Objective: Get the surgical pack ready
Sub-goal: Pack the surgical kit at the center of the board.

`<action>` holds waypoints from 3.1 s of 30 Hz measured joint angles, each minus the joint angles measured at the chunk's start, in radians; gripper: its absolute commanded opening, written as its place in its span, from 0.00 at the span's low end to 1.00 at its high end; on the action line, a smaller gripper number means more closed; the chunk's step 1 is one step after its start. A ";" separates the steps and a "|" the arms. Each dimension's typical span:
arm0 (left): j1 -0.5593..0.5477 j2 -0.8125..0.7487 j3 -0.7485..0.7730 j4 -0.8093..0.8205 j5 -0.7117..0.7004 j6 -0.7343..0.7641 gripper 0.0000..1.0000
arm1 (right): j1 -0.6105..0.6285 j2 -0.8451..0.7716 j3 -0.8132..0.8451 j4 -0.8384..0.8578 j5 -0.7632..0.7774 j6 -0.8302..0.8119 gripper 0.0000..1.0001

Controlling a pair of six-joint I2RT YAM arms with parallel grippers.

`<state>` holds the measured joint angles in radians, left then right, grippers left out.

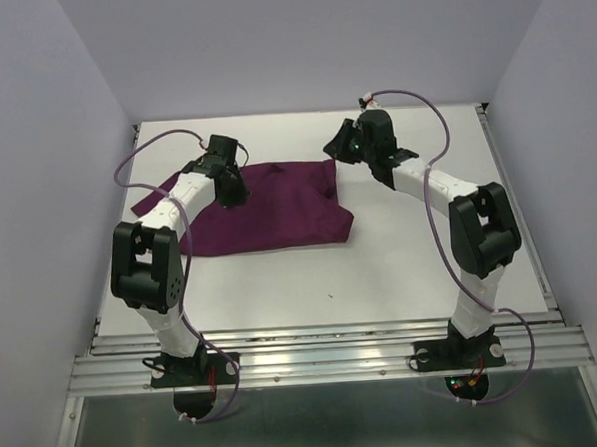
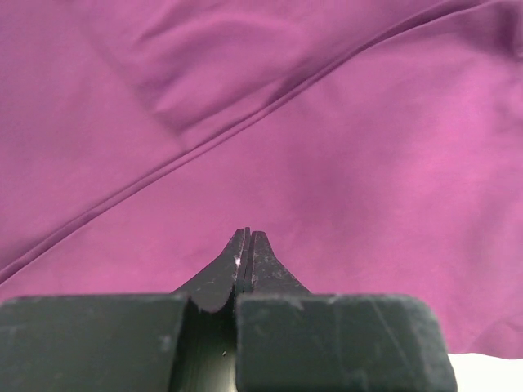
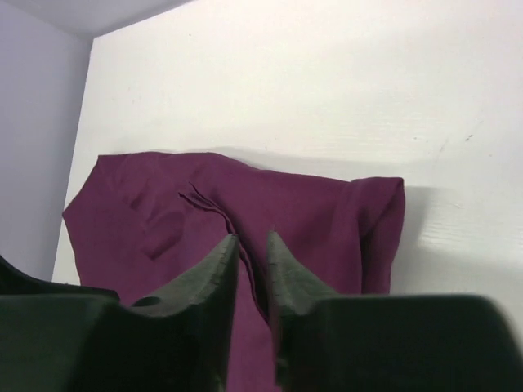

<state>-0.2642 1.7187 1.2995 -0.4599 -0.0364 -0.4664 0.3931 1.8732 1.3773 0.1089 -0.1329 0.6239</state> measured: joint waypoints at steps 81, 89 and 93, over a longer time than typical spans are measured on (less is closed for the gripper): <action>-0.003 0.475 0.426 -0.019 0.103 0.021 0.00 | -0.057 -0.120 -0.070 -0.136 0.181 -0.023 0.50; 0.016 0.360 0.440 -0.071 0.055 0.024 0.00 | 0.076 -0.298 -0.267 -0.059 0.093 -0.020 0.02; 0.099 0.224 0.381 -0.058 0.049 0.024 0.00 | 0.158 -0.280 -0.369 -0.041 -0.002 0.009 0.01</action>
<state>-0.1654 1.9423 1.6802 -0.5175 0.0128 -0.4423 0.5510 1.5932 1.0080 0.0677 -0.1345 0.6327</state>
